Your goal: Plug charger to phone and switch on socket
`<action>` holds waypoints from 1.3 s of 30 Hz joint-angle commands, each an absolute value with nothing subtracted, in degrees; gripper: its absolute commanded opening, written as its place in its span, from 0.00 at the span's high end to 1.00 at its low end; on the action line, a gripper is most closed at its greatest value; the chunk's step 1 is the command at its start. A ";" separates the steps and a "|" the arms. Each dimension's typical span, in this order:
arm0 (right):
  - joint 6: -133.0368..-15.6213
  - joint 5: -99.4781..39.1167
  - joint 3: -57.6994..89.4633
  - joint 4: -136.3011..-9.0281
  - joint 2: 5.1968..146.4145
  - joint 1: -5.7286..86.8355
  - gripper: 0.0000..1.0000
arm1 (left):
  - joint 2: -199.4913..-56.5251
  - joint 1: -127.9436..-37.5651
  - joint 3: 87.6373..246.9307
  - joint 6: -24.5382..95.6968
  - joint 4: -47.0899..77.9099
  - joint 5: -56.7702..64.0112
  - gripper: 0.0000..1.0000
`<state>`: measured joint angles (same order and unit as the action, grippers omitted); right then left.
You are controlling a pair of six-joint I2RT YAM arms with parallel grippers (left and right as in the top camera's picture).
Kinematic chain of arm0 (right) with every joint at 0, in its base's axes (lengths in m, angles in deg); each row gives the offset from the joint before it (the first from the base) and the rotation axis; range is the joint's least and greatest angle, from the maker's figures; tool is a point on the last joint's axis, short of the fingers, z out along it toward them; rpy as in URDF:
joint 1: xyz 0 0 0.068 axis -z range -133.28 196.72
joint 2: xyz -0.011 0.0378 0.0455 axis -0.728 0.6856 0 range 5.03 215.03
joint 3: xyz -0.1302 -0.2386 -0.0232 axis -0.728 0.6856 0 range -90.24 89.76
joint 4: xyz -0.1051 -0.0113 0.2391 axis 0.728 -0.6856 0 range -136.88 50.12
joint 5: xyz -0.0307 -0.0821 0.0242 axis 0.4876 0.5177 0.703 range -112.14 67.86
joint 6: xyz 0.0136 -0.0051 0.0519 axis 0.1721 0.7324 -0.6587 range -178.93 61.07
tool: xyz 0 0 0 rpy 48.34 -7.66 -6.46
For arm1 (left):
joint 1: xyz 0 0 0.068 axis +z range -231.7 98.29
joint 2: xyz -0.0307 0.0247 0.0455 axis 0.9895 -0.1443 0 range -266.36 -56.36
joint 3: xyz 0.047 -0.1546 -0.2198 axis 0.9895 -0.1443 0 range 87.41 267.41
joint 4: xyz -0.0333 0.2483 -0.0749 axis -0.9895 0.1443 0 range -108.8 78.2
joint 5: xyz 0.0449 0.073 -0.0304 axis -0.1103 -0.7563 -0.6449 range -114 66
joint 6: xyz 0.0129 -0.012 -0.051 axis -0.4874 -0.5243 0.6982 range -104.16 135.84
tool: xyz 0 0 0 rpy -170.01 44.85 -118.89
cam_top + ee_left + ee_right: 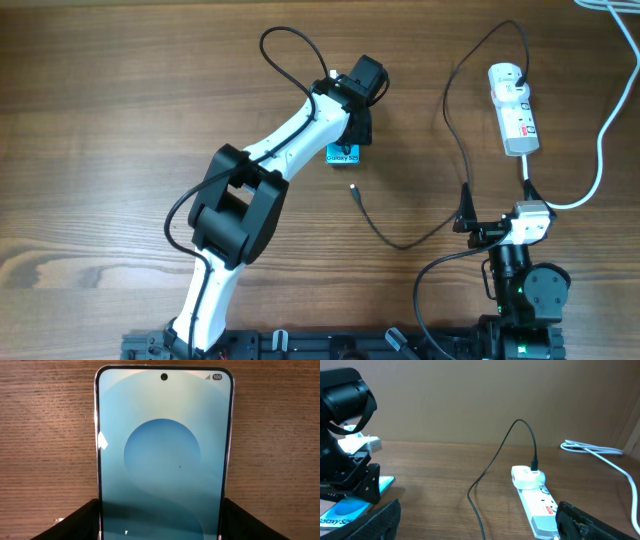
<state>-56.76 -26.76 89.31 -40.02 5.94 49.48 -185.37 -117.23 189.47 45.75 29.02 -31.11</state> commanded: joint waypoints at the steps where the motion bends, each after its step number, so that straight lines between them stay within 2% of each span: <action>1: -57.59 -26.43 89.35 -39.89 6.05 49.15 0.00 | -182.33 -117.06 189.64 46.78 29.28 -29.06 0.33; 7: -57.59 -26.43 89.35 -39.91 6.05 49.15 0.00 | -179.89 -114.89 189.64 50.15 30.81 -17.01 0.35; 19: -58.53 -27.04 89.35 -36.90 6.05 49.15 0.00 | -178.49 -104.91 189.64 58.98 31.18 14.99 0.34; 21: -67.40 -34.78 89.35 -31.02 6.05 49.15 0.00 | -178.49 -103.94 189.64 61.12 31.16 18.46 0.34; 23: -86.57 -46.72 89.35 -26.32 6.05 49.15 0.00 | -178.49 -102.83 189.64 64.99 31.16 22.72 0.33; 25: -107.42 -45.93 89.35 -25.53 6.05 49.15 0.00 | -178.49 -101.72 189.64 69.23 30.98 26.94 0.32; 27: -118.15 -43.70 89.35 -24.96 6.05 49.15 0.00 | -178.49 -100.62 189.64 71.96 30.11 31.47 0.32; 29: -113.80 -47.83 89.14 -19.69 6.05 49.15 0.00 | -178.49 -99.68 189.64 72.40 28.56 35.77 0.32; 31: -110.70 -49.40 85.35 -21.95 6.31 49.15 0.01 | -178.49 -98.90 189.64 73.36 28.34 38.72 0.32; 34: -104.01 -46.43 75.10 -36.26 10.64 49.15 0.01 | -178.49 -98.15 189.64 73.86 28.34 40.58 0.32; 39: -86.79 -49.56 50.71 -61.59 31.49 49.13 0.01 | -178.49 -97.43 189.64 76.88 27.18 40.69 0.32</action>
